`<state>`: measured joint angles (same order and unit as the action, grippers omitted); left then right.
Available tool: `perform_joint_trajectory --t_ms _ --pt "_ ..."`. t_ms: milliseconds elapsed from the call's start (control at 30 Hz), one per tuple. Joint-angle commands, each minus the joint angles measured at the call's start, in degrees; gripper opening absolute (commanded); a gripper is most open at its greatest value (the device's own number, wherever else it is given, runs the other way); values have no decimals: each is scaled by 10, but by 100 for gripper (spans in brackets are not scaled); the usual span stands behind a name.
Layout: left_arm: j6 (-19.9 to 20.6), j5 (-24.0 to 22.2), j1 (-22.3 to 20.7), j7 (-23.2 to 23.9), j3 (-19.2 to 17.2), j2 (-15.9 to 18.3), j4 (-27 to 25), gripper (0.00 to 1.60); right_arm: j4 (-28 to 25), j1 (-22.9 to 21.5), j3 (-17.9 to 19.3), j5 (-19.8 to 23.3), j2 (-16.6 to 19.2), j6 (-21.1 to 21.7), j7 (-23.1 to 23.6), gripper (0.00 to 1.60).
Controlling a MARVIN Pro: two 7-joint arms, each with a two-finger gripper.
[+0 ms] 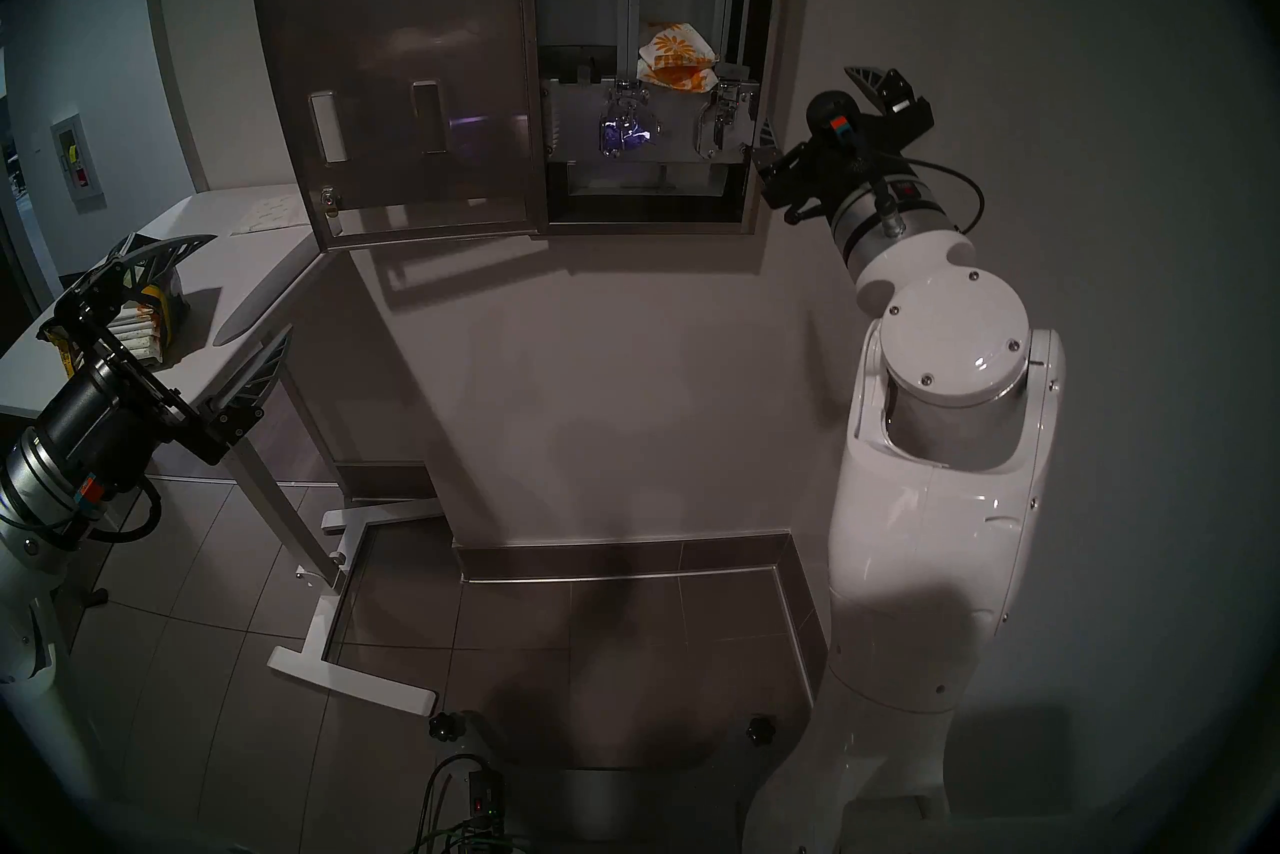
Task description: Open the dispenser door, put the pads inside, close the door
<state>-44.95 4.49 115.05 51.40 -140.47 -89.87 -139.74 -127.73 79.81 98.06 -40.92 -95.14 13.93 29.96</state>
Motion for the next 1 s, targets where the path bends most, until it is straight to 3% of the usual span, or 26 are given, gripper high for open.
perform_joint_trajectory --t_ms 0,267,633,967 --pt "-1 -3 0 -1 2 0 -3 160 -34 63 -5 22 23 23 -40 160" --pt "-1 -4 0 -1 2 0 -3 160 -55 140 -20 54 33 30 -105 160" --pt "-1 -4 1 -1 2 0 -3 160 -45 178 -27 97 27 15 -167 160" --pt "-1 -5 1 -1 2 0 -3 160 -36 188 -24 144 24 6 -188 160"
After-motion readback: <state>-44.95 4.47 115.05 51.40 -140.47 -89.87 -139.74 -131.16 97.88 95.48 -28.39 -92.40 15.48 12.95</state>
